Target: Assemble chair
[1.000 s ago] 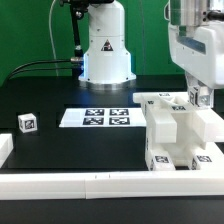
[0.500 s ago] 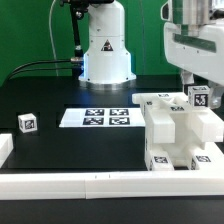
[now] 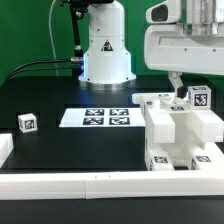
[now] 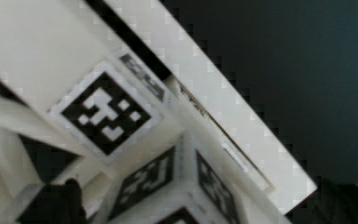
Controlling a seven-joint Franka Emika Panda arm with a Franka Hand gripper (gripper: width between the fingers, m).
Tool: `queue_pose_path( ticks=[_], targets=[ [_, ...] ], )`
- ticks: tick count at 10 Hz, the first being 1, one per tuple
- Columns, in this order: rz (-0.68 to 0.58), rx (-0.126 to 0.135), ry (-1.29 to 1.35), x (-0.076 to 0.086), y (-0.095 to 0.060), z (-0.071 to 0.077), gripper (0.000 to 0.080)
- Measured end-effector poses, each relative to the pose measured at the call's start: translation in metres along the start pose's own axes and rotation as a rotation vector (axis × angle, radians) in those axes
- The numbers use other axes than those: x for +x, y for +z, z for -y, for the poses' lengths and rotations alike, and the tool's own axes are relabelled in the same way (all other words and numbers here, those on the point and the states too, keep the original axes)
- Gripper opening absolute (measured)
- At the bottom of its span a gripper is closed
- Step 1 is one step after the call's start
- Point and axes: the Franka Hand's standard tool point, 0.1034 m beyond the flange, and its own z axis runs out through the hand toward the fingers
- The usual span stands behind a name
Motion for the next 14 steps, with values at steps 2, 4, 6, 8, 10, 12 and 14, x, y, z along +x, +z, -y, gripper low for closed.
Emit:
queue_pose_path(
  ticks=[2, 4, 6, 8, 10, 12, 14],
  targets=[
    [0.003, -0.010, -0.357, 0.0023, 0.0004, -0.0032, 0.0649],
    [0.003, -0.010, -0.305, 0.0021, 0.0006, -0.0031, 0.0526],
    [0.003, -0.010, -0.304, 0.0023, 0.0008, -0.0034, 0.0265],
    [0.003, -0.010, -0.114, 0.0019, 0.0014, -0.0033, 0.0266],
    [0.000, -0.012, 0.090, 0.0018, 0.0017, -0.0010, 0.0266],
    [-0.001, -0.013, 0.364, 0.0033, 0.0025, -0.0030, 0.0266],
    [-0.002, -0.011, 0.579, 0.0026, 0.0023, -0.0018, 0.0268]
  ],
)
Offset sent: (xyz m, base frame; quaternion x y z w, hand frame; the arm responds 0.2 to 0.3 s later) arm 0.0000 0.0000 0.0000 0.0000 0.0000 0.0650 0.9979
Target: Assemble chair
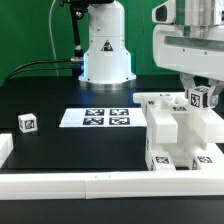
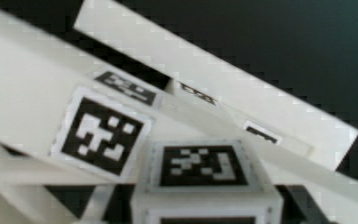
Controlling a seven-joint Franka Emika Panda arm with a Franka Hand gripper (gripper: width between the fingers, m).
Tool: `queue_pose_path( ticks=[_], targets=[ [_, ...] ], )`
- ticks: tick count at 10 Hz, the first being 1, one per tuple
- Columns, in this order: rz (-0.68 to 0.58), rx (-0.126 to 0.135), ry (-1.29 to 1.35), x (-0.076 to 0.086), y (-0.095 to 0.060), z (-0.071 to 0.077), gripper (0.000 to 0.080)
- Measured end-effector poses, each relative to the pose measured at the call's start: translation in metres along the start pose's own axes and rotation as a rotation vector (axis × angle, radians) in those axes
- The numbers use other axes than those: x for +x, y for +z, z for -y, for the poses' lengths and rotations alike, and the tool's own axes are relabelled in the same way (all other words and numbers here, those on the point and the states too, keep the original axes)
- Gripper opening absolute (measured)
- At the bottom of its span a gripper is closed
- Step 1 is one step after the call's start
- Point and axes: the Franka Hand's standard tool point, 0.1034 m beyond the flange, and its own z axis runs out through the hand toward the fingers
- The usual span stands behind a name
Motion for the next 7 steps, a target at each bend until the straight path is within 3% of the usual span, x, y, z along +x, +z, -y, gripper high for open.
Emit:
queue_pose_path(
  ticks=[3, 6, 7],
  targets=[
    [0.034, 0.015, 0.399, 0.0002, 0.0001, 0.0008, 0.0268],
    [0.034, 0.013, 0.379, 0.0008, 0.0007, 0.0000, 0.0274],
    [0.042, -0.009, 0.329, -0.0019, -0.0001, -0.0009, 0.0485]
  ],
)
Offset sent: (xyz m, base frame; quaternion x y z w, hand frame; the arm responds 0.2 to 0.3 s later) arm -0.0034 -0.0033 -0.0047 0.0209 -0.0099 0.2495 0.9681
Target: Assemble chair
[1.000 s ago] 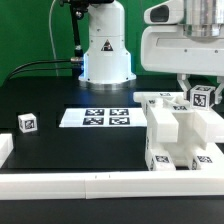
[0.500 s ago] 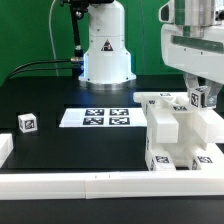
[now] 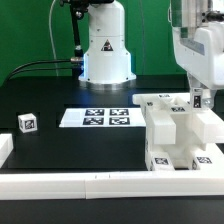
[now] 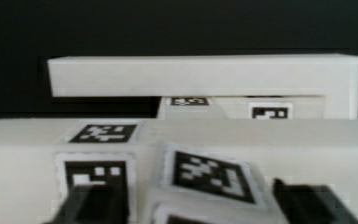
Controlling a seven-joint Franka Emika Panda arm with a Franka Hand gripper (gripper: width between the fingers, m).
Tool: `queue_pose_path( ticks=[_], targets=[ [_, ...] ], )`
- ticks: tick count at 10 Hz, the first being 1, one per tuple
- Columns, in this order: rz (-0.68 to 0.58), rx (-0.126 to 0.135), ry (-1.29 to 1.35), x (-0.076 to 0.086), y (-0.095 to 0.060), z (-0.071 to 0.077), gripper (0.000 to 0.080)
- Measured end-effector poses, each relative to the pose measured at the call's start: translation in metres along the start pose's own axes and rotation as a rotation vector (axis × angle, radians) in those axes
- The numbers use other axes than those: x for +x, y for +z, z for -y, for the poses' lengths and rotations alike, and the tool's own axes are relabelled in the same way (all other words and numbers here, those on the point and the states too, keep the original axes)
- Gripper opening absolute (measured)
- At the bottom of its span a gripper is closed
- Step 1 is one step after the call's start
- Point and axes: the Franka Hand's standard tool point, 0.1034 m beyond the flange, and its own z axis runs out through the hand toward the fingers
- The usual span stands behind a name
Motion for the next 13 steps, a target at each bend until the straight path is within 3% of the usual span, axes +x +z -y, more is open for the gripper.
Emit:
queue_pose_path(
  ticks=[1, 2, 3, 5, 8, 9, 10, 12, 13],
  targets=[
    [-0.001, -0.007, -0.133, -0.0017, -0.0033, 0.0027, 0.0485],
    [-0.006, -0.005, -0.334, -0.0032, -0.0048, 0.0044, 0.0612],
    [-0.008, -0.007, -0.516, -0.0083, -0.0046, 0.0034, 0.0638],
    [-0.009, -0.008, -0.625, -0.0066, -0.0040, 0.0034, 0.0647],
    [-0.065, -0.019, -1.099, -0.0020, -0.0003, 0.0018, 0.0649],
    [-0.077, -0.012, -1.130, -0.0026, 0.0024, 0.0003, 0.0528],
    [-0.074, -0.012, -1.086, -0.0025, 0.0022, 0.0003, 0.0528],
    [-0.075, -0.013, -1.087, -0.0015, 0.0025, 0.0001, 0.0261],
    [-0.070, -0.012, -0.984, -0.0011, 0.0025, 0.0003, 0.0261]
  ],
)
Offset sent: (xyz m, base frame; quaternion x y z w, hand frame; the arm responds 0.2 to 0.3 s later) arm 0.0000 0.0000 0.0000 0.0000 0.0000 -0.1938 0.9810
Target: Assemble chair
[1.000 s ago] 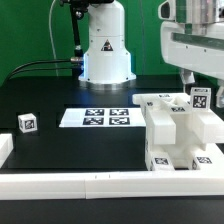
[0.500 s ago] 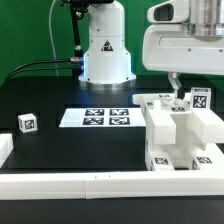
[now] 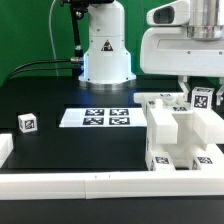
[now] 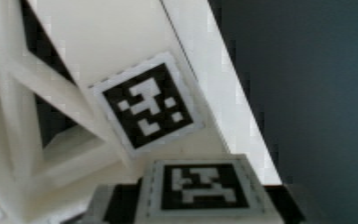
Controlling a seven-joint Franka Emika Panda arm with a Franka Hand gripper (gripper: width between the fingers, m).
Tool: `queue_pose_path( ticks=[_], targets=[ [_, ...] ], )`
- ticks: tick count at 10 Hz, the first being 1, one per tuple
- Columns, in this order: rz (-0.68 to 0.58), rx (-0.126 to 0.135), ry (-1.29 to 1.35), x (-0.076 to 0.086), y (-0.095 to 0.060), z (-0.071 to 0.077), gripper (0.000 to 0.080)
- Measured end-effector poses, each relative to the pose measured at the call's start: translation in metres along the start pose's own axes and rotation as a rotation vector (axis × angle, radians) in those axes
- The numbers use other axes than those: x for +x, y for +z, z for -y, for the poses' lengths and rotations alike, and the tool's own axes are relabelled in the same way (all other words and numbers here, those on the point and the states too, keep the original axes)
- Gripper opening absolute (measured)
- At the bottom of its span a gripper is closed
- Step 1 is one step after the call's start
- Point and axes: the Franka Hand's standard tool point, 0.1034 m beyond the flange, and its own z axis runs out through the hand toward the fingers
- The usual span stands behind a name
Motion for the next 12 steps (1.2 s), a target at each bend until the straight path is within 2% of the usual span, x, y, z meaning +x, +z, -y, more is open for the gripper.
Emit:
queue_pose_path(
  ticks=[1, 5, 8, 12],
  targets=[
    [0.016, -0.012, 0.082, 0.0010, 0.0002, -0.0004, 0.0263],
    [0.022, -0.014, 0.567, 0.0007, 0.0002, 0.0005, 0.0263],
    [0.050, 0.021, 0.946, 0.0027, 0.0001, 0.0009, 0.0263],
    [0.071, 0.025, 1.225, 0.0029, -0.0003, 0.0012, 0.0264]
  ],
)
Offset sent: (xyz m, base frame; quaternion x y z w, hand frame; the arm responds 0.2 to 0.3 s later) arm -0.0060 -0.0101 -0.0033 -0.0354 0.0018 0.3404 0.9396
